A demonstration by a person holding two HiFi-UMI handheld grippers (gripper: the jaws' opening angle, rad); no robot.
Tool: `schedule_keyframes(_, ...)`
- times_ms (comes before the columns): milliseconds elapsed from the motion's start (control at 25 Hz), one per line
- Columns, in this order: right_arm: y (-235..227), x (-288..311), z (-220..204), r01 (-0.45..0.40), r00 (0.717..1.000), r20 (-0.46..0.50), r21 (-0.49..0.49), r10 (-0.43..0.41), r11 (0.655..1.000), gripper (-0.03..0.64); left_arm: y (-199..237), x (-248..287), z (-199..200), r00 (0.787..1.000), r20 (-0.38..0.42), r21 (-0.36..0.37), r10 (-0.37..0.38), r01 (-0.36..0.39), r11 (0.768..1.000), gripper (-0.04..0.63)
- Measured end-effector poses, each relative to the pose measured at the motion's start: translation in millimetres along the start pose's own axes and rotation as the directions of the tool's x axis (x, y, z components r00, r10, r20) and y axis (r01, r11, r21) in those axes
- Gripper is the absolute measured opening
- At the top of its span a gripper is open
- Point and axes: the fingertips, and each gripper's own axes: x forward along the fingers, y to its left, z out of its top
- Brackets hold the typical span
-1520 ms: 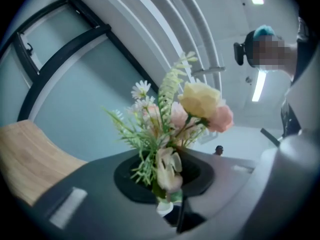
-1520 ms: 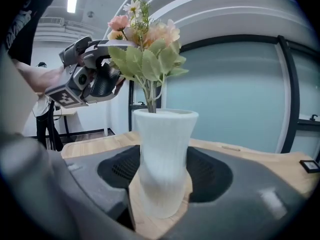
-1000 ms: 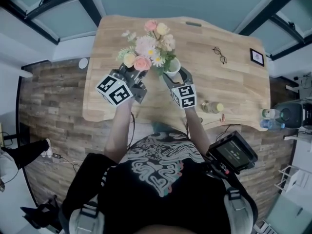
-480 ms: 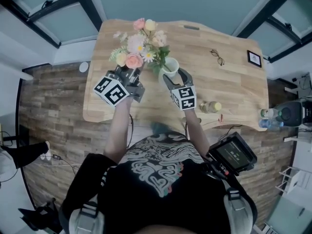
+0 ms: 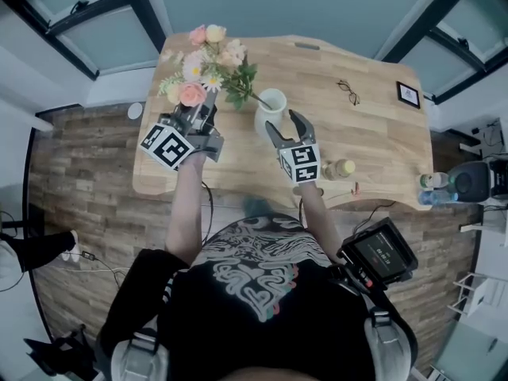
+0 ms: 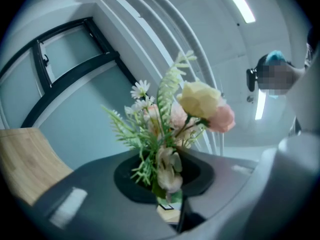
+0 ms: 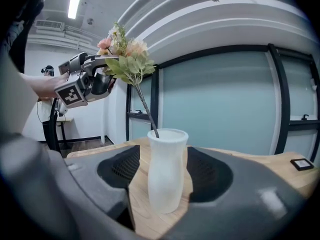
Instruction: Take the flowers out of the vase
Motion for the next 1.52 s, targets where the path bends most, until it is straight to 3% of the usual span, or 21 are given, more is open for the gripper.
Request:
schedule_keyframes(560,44.9,-28.7,23.6,0.001,0.996,0.090,-0.060,0.004,0.998,0.290,-19.7,-53.8,18.5,1.000,0.023,0.015,0.016,-0.016,1.000,0.058)
schedule_keyframes(600,45.9,-31.8,25.1,0.008,0.995,0.095,-0.075,-0.001,0.997,0.226,-20.5,-55.4,17.3,1.000,0.019,0.012,0.016,-0.016,1.000,0.058)
schedule_keyframes(680,48.2,-37.8,27.5,0.013,0.995,0.102,-0.107,-0.002,0.994,-0.002,-21.9,-58.3,14.1,1.000,0.011,0.004,0.017,-0.017,1.000,0.058)
schedule_keyframes(1160,55.7,-42.0,17.8,-0.007,0.997,0.073,-0.104,0.015,0.995,-0.002,-11.7,-65.9,-7.3,0.998,-0.036,-0.033,0.046,-0.047,0.998,0.058)
schedule_keyframes(1520,43.2,-31.2,-6.0,0.005,0.999,0.036,-0.076,-0.003,0.997,-0.002,27.2,-67.1,-48.9,0.989,-0.104,-0.094,0.103,-0.113,0.989,0.058)
